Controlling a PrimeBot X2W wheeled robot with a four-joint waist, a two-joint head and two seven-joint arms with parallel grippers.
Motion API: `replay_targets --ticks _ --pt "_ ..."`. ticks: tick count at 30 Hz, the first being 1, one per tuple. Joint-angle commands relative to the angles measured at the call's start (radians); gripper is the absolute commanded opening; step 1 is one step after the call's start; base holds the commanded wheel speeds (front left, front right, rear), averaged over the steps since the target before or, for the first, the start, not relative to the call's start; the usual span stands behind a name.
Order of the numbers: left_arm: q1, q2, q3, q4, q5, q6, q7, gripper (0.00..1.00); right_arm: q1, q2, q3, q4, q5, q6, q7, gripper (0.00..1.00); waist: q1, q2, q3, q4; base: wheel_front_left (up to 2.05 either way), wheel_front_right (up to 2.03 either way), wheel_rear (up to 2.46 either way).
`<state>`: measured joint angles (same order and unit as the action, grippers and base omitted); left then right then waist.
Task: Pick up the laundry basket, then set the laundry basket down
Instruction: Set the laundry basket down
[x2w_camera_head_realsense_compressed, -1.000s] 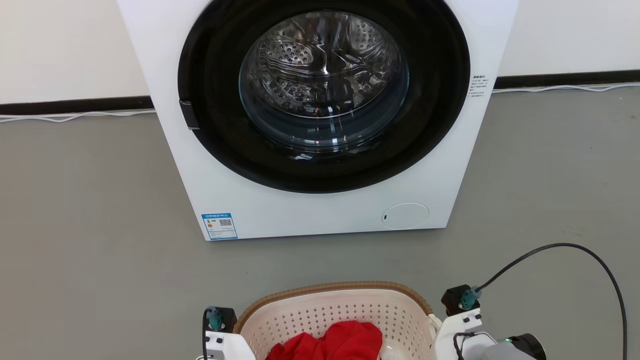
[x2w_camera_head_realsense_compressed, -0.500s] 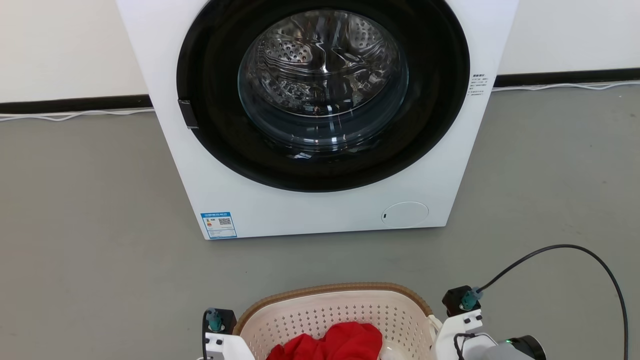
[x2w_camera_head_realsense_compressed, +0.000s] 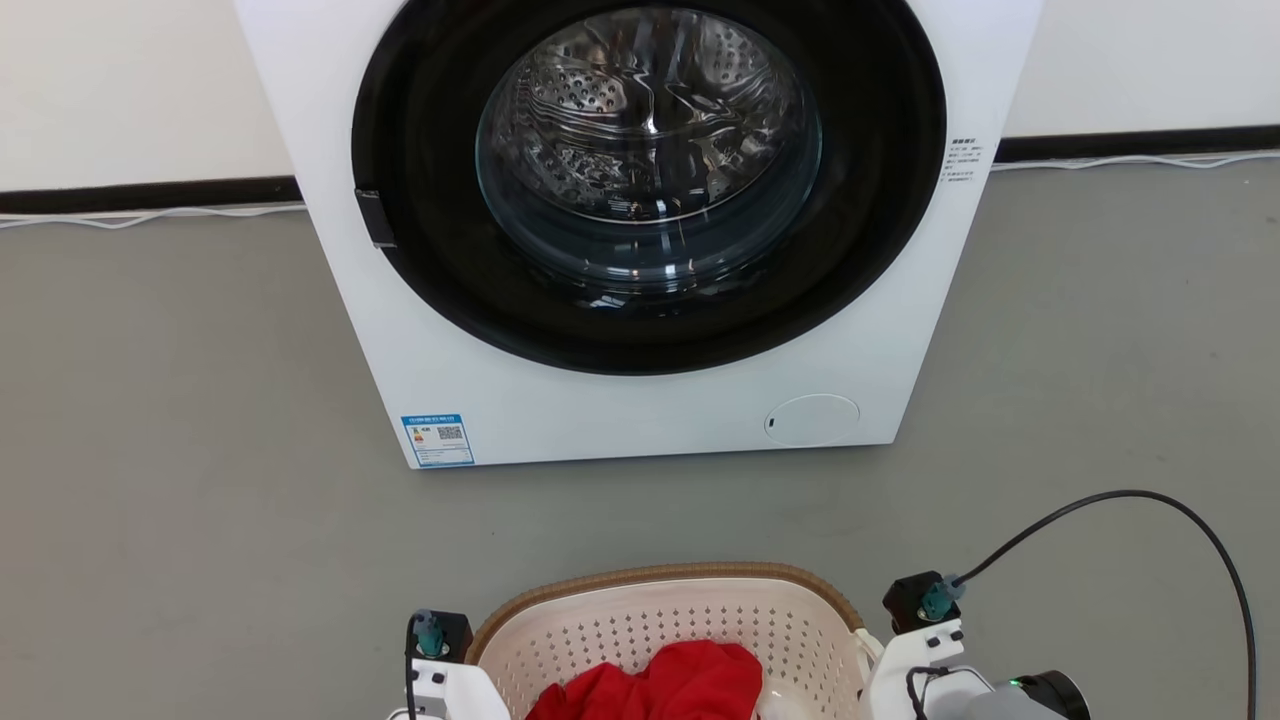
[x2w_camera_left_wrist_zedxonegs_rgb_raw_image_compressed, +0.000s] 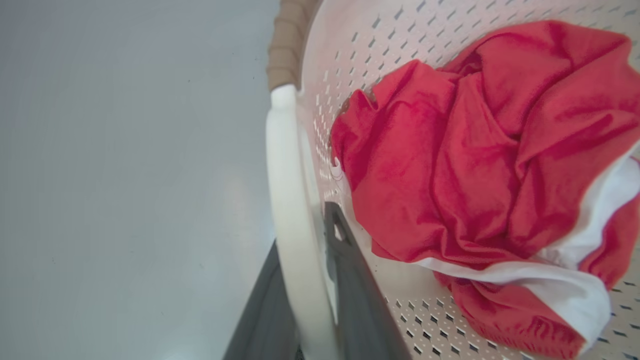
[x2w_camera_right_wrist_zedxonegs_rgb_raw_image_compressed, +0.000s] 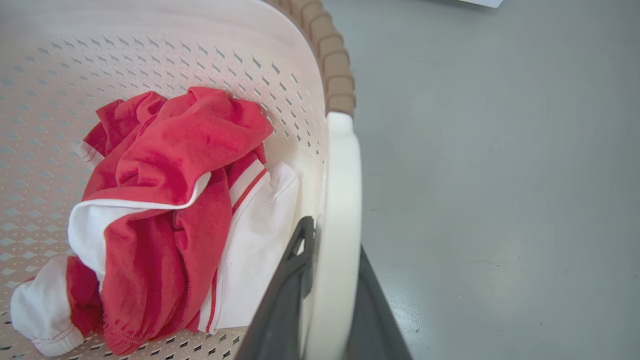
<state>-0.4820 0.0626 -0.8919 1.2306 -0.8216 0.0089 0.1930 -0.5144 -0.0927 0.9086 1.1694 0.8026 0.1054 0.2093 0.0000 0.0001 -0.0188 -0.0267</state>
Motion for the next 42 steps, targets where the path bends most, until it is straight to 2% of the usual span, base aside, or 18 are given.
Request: replay_targets --ticks 1,12,19,28,42 --pt "-0.063 -0.012 0.011 -0.021 -0.009 0.002 -0.022 0.0 -0.029 0.043 0.019 -0.038 0.004 0.025 -0.022 0.0 0.0 -0.0001 0.007 0.0 0.0 0.0 0.0" --pt "-0.165 -0.011 0.009 -0.006 -0.01 0.009 -0.064 0.0 -0.102 0.043 0.012 -0.036 -0.002 0.025 -0.093 0.0 0.0 -0.0001 0.13 0.008 0.0 0.0 0.0" --pt "-0.294 0.013 0.011 0.001 0.007 0.008 -0.117 0.0 -0.202 0.043 -0.003 -0.04 -0.011 0.025 -0.183 0.0 0.0 -0.0001 0.284 0.007 0.0 0.0 0.0" --pt "-0.431 0.027 0.009 0.013 0.026 0.025 -0.172 0.0 -0.34 0.043 -0.032 0.026 -0.03 0.025 -0.285 0.0 0.0 -0.0001 0.463 0.007 0.0 0.0 0.0" --pt "-0.567 0.02 0.013 0.033 0.028 0.036 -0.225 0.0 -0.496 0.043 -0.065 0.104 -0.069 0.025 -0.358 0.0 0.0 -0.0001 0.673 0.014 0.0 0.0 0.0"
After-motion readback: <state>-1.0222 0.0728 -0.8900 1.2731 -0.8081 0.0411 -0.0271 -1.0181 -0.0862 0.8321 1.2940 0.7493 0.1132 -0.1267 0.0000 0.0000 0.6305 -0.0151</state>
